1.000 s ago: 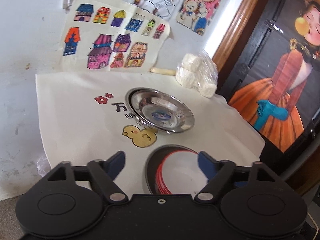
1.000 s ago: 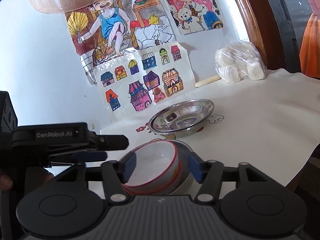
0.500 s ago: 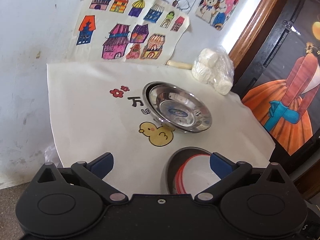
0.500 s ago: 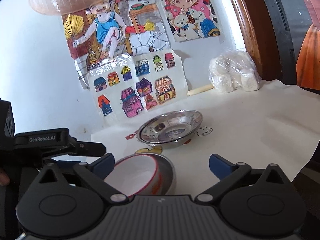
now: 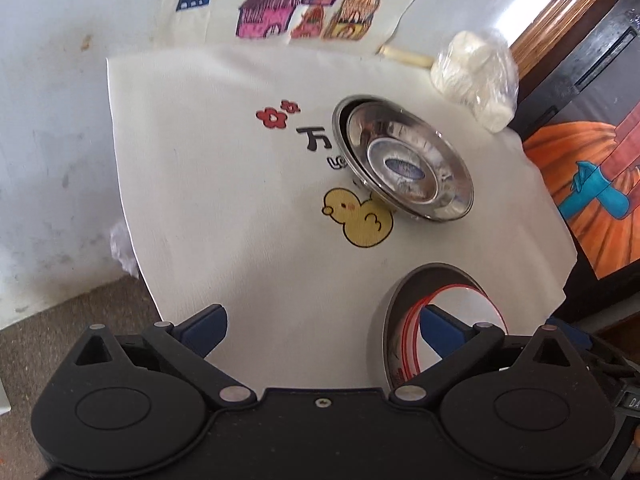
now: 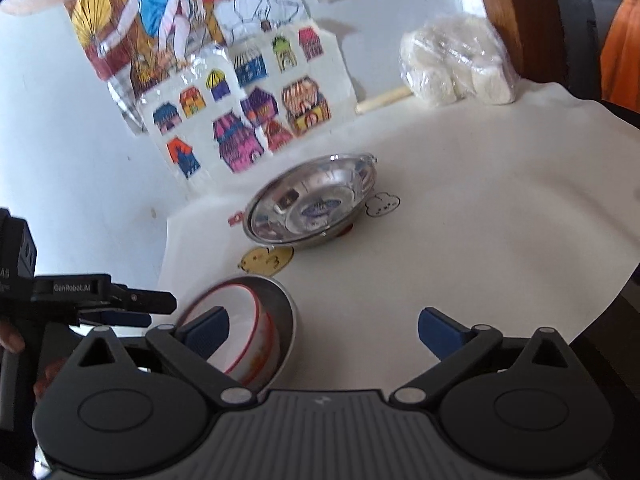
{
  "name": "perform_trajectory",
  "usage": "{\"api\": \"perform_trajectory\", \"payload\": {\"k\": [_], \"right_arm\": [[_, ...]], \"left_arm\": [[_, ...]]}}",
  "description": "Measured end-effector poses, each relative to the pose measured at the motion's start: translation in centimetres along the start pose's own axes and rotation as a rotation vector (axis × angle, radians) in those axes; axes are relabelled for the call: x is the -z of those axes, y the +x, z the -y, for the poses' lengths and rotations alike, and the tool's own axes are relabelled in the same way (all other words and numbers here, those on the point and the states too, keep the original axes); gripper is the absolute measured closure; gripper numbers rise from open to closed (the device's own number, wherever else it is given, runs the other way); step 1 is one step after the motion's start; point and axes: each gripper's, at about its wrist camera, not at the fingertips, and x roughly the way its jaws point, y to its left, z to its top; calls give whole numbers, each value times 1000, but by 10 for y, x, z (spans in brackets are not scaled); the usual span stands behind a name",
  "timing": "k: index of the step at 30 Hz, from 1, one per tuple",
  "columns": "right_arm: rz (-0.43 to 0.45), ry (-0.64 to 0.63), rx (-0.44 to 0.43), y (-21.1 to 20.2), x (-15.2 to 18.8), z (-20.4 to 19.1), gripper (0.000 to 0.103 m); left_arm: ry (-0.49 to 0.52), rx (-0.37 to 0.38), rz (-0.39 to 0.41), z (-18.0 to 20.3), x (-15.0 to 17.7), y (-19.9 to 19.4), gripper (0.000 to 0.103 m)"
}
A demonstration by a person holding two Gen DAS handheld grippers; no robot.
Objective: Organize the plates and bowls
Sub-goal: 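Move both grippers to the rim of the steel bowl holding the white bowls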
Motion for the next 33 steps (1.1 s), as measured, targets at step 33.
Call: {"api": "perform_trajectory", "payload": {"k": [33], "right_arm": [[-289, -121, 49, 35, -19, -27, 0]], "left_arm": [[154, -51, -99, 19, -12, 13, 1]]}}
